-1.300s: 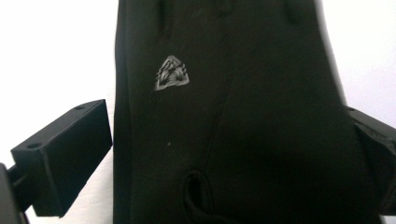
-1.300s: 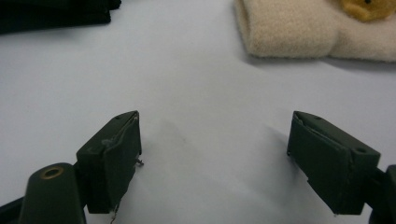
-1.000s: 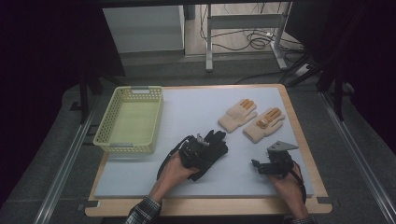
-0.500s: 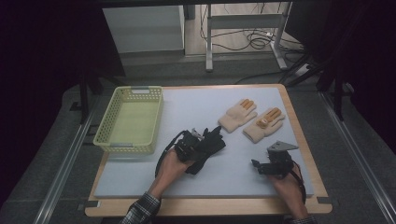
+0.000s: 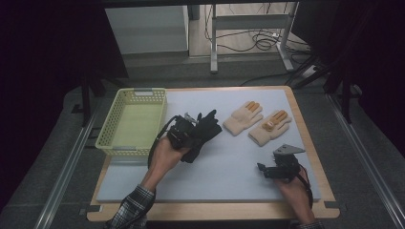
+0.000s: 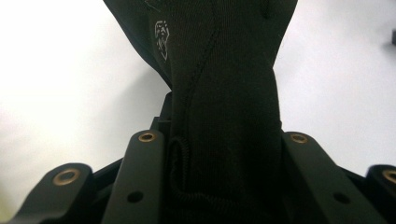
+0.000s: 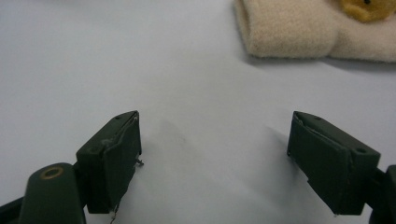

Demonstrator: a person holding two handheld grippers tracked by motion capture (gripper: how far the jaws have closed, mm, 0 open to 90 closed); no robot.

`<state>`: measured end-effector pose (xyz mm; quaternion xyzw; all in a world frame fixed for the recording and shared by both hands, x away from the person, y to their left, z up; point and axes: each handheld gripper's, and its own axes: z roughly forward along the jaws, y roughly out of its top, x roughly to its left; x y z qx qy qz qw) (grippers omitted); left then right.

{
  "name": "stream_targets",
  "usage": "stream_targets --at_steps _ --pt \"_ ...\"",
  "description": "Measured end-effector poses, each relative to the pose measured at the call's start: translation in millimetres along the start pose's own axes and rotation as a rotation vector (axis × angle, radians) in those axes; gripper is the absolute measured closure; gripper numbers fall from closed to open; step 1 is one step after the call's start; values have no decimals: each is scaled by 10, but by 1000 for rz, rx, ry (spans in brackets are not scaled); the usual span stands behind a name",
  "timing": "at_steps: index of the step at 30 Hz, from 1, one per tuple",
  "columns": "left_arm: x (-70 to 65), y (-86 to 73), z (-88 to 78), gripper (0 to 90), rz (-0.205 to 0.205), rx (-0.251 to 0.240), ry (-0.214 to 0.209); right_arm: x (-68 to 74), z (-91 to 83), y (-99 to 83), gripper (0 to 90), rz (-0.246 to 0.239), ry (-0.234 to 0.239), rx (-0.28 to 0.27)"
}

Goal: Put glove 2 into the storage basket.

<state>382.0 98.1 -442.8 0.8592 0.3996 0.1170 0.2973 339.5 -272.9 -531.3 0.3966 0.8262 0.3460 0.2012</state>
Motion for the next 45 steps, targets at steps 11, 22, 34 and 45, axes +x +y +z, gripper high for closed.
stream_targets --at_steps 11,22,34,45 --pt "607 13 -549 643 -82 -17 166 1 2 0 173 2 1 -2" --pt "1445 -334 -899 637 -276 -8 311 0 2 0 172 3 2 -1" --pt "2017 -724 -625 621 -389 77 353 -1 4 0 172 2 1 -2" --pt "2198 -723 -169 607 -356 149 361 -2 3 0 172 2 2 -3"
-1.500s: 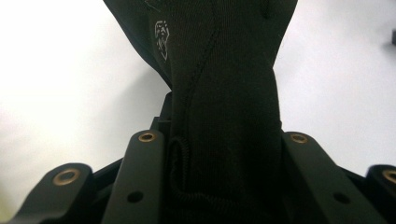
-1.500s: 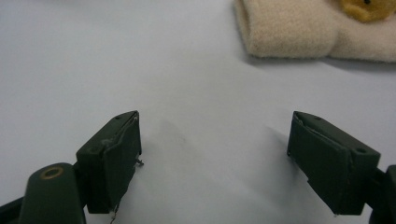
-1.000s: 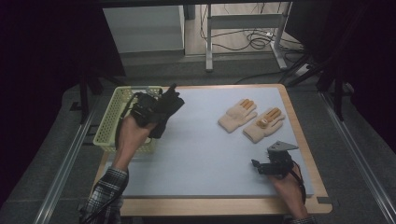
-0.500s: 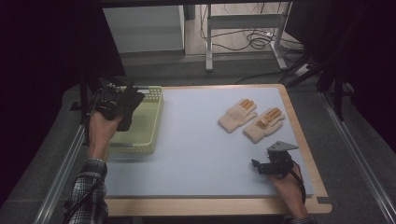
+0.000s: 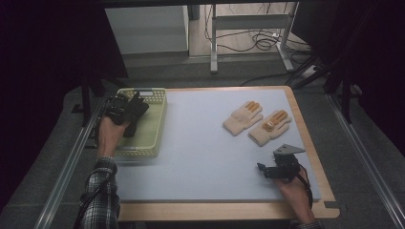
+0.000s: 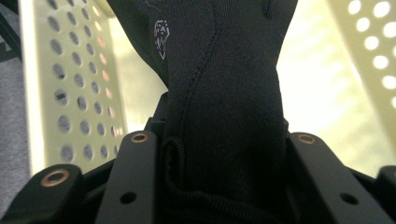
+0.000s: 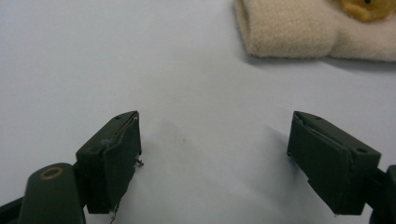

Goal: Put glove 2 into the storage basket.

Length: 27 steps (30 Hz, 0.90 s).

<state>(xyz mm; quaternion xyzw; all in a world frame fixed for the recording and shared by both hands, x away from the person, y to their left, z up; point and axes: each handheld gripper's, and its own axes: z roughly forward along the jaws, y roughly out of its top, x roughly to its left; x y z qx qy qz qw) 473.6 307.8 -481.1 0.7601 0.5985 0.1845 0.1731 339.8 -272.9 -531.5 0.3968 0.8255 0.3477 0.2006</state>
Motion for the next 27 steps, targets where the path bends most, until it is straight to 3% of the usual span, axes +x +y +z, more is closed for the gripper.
stream_targets --at_steps 4,7,9,12,17,22,27 --pt "27 22 113 544 13 34 49 0 0 0 172 0 0 0" --pt "25 3 177 328 30 66 92 -1 0 0 172 0 0 0" --pt "34 -16 188 206 13 77 71 0 0 0 172 0 0 0" --pt "47 -32 121 72 -21 52 42 0 0 0 172 0 0 0" --pt "46 -55 -59 33 -21 3 10 1 0 0 172 -1 -1 0" --pt "43 -108 -229 29 -43 -92 -89 1 -1 -1 172 -1 -1 0" --pt "-71 -156 -346 25 29 -127 -89 1 -1 -1 172 0 0 0"
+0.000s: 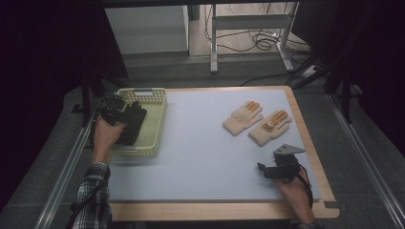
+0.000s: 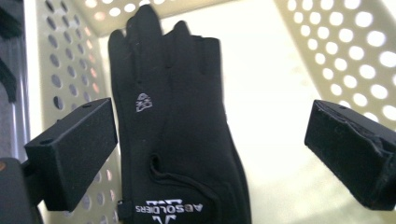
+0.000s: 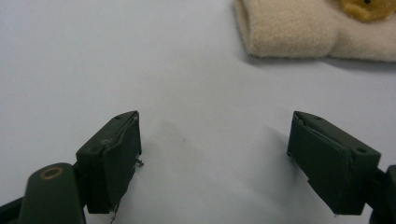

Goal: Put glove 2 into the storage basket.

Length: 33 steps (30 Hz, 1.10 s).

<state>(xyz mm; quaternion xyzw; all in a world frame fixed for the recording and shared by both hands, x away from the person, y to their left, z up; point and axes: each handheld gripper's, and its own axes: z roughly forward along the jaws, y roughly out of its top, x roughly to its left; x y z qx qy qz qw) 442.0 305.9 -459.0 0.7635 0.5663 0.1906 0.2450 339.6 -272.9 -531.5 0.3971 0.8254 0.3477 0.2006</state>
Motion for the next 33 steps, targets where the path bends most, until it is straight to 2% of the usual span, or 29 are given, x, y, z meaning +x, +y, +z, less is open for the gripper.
stream_targets --at_steps 5,9,15,18,21,25,29,33 --pt "-186 -11 -157 20 65 -58 -33 1 0 0 173 0 -1 0" --pt "-389 -42 -262 19 121 -94 -57 1 0 0 172 0 -1 0" --pt "-706 -183 -373 17 184 -160 -133 1 -2 0 172 -1 -1 2" --pt "-873 -254 -416 12 221 -183 -155 0 -2 1 172 -1 -1 3" --pt "-1030 -321 -466 0 247 -207 -161 1 -2 1 172 0 -1 3" --pt "-1229 -423 -527 0 259 -251 -203 0 -2 1 172 -1 -1 2" --pt "-1441 -551 -546 0 295 -278 -237 0 -2 1 172 0 0 3" --pt "-1636 -714 -487 0 314 -289 -288 -2 -1 1 172 1 1 3"
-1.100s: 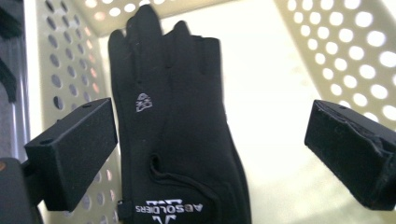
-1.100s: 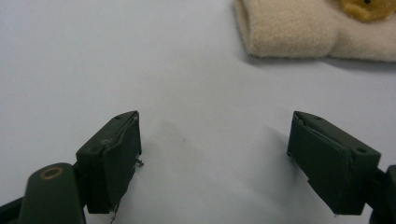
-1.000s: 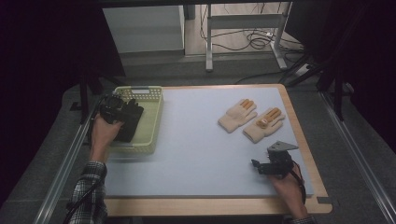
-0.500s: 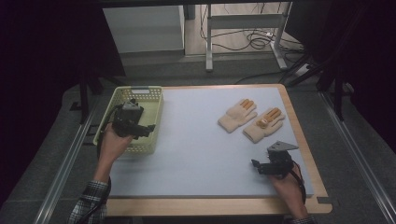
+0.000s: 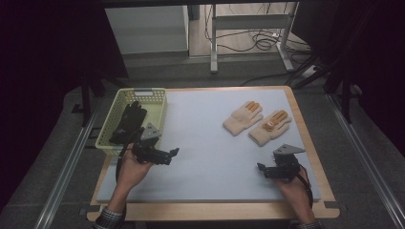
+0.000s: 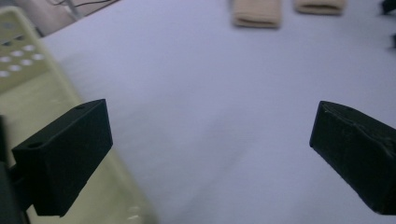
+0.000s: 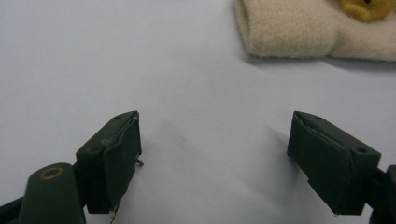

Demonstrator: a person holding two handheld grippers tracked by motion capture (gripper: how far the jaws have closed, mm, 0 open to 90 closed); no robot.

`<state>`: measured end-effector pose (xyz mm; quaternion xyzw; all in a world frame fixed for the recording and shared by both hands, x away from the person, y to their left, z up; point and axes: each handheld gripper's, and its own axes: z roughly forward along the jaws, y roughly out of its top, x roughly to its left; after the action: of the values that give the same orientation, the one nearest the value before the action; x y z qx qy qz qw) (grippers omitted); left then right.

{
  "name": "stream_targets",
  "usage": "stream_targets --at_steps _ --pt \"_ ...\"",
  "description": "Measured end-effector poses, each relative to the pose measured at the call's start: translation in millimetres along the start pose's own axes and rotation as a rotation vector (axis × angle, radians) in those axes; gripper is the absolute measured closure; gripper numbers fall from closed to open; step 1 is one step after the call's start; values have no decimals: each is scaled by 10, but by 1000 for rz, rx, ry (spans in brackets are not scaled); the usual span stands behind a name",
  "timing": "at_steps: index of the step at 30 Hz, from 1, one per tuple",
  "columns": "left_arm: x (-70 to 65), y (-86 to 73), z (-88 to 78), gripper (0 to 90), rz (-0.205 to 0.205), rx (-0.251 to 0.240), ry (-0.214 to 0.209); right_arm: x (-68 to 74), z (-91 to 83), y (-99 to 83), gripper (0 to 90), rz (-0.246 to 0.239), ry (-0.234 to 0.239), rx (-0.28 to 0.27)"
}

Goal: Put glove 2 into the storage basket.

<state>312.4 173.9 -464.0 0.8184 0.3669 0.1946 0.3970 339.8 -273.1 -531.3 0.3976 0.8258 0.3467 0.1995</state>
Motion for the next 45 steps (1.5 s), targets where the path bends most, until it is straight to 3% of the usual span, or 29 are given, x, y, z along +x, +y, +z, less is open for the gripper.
stream_targets --at_steps 5,11,17,22,29,32,38,45 --pt "-197 -208 190 0 39 50 -18 0 0 0 172 1 0 0" --pt "-240 -478 387 0 -1 87 -28 -3 1 1 173 4 2 1" --pt "-219 -670 516 0 -22 136 2 -4 2 3 172 6 2 2" --pt "-164 -681 536 0 -71 152 -33 -4 1 5 172 7 2 3" --pt "-170 -687 538 3 -67 144 -27 3 -3 17 177 28 -1 3" --pt "-170 -689 536 5 -66 143 -26 3 -12 55 177 54 21 -14" --pt "-171 -690 534 7 -65 142 -26 0 1 269 179 71 46 -49" --pt "-171 -690 532 8 -65 143 -26 -55 125 598 259 54 40 -47"
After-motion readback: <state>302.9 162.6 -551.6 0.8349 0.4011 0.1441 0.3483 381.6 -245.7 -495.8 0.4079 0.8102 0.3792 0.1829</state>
